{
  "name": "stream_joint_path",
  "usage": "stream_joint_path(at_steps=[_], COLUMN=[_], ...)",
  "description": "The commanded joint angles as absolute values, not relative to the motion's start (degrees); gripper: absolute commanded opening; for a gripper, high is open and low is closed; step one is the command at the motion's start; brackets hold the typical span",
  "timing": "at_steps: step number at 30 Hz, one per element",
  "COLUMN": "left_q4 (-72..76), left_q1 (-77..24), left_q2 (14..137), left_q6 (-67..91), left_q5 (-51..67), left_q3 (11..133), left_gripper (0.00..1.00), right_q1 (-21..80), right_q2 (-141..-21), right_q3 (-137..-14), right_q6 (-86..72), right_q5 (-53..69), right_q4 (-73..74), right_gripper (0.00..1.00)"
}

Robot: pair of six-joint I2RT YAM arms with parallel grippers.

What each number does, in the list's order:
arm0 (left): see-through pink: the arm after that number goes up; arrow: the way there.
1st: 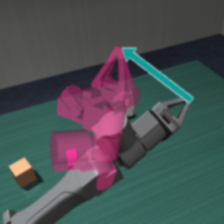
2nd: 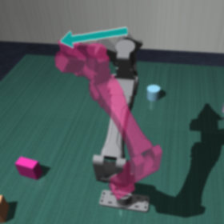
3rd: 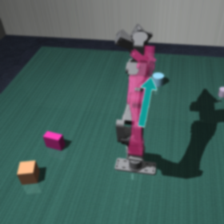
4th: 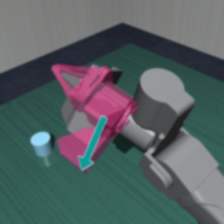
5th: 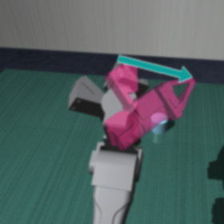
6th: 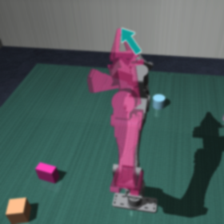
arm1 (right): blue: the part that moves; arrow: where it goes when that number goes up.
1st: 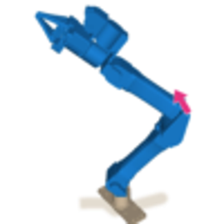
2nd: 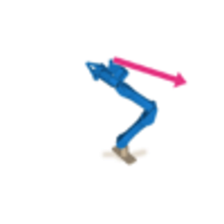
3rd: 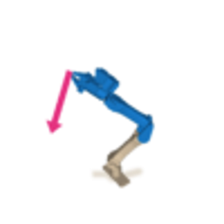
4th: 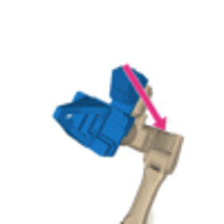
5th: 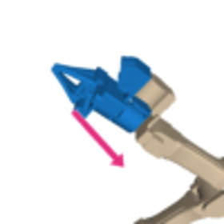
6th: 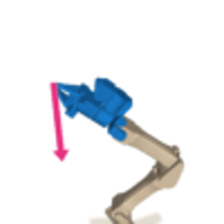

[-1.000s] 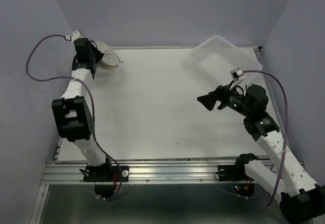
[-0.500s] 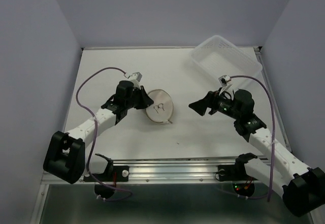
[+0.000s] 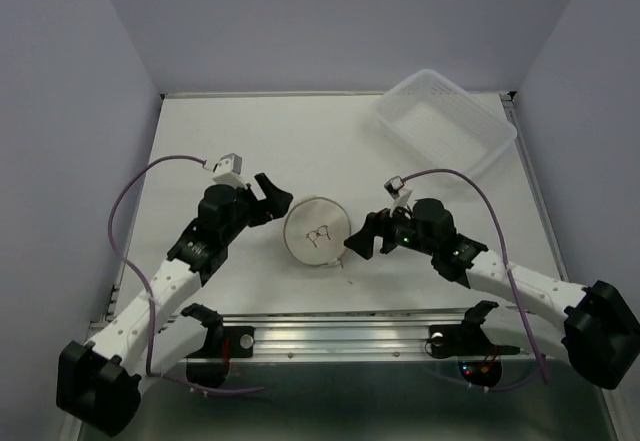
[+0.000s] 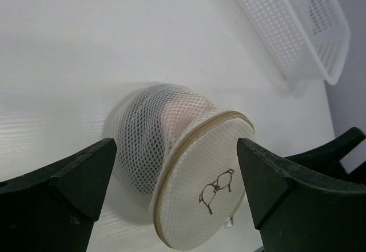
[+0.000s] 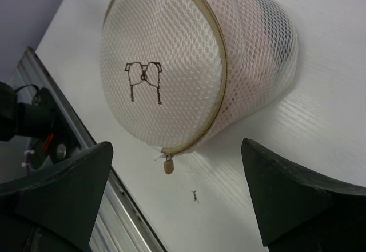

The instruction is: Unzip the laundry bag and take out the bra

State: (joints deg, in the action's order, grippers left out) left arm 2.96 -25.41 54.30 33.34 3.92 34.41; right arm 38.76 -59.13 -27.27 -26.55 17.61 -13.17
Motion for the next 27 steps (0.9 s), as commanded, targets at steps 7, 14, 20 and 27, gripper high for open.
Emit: stream_joint_path(at_steps=[7, 14, 20, 27], left_q4=[0.79, 6.58, 14.93, 20.13], left_q1=[-30.22, -30.85, -30.94, -30.59], left_q2=[30.86, 33.65, 47.36, 60.44], left_q6=[52.99, 53.35, 50.72, 45.36], left_q5=[-0.26, -0.35, -0.26, -4.38], left_q3=[15.74, 15.11, 19.15, 28.54], left_gripper=[0.86, 0.51, 0.24, 0.15], right_q1=[45.17, 47.02, 48.25, 50.62], right_q2=[-66.44, -71.98, -76.72, -80.41], right_q3=[-29.09, -30.41, -32.43, -33.66], right_q6=[-21.36, -22.24, -22.85, -24.34], right_q5=[11.34, 11.25, 10.55, 9.67], right_q4=[-17.84, -21.71, -23.47, -26.98], right_gripper=[1.00, 1.00, 1.00, 1.00])
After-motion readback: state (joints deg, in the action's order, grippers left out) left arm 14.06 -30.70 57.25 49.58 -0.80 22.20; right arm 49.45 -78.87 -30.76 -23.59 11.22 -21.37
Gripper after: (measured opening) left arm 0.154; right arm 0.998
